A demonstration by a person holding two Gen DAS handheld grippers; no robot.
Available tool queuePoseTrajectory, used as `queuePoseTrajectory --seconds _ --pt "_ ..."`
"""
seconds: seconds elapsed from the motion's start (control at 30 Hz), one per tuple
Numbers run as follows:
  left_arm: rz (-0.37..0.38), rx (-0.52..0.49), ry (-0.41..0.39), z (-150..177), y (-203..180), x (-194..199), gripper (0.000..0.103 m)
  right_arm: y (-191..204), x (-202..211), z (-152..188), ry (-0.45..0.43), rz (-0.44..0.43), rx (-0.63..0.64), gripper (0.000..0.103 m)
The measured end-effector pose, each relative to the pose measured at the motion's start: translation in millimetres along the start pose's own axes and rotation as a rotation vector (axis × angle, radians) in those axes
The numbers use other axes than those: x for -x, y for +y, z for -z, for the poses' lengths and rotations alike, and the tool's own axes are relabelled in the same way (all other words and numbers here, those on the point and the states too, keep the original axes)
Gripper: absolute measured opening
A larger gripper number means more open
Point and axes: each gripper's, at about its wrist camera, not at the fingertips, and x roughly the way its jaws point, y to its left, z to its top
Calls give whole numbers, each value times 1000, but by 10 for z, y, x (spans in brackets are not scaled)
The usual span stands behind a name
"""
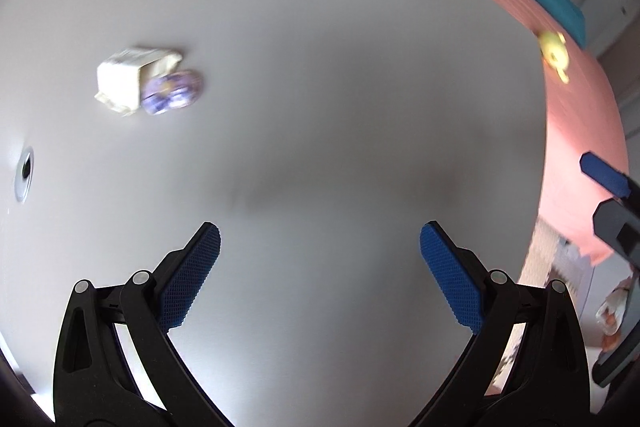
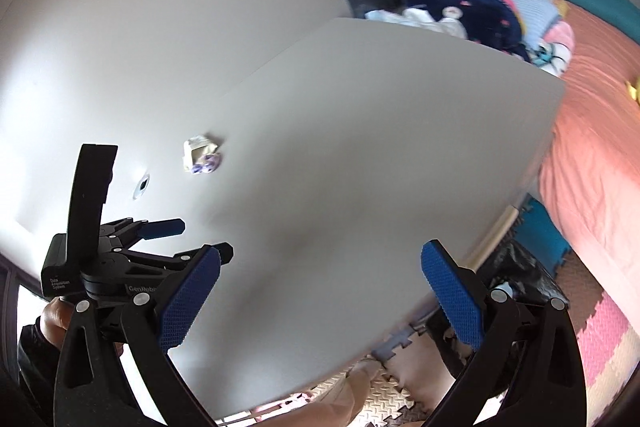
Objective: Collect trash
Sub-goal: 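Move both open grippers back over the desk, then grasp the purple flower clip with the right gripper while the left gripper grasps the white paper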
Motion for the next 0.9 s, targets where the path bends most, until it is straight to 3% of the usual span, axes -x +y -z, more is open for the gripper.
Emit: queuePoseTrajectory --seconds 0.13,0.33,0.5,0.8,0.9 --pt "11 117 -16 27 454 43 97 334 -265 -125 30 -35 69 100" --pt "-43 208 -34 104 905 53 97 840 -710 -270 84 -70 186 100" --pt "-73 224 -80 104 1302 89 97 1153 -1079 -379 112 -66 271 100" --pt "-141 255 -99 101 1588 59 97 1502 -1659 -560 160 -62 340 100" --pt "-132 261 -103 115 1610 31 97 1581 -1777 -579 173 -46 371 91"
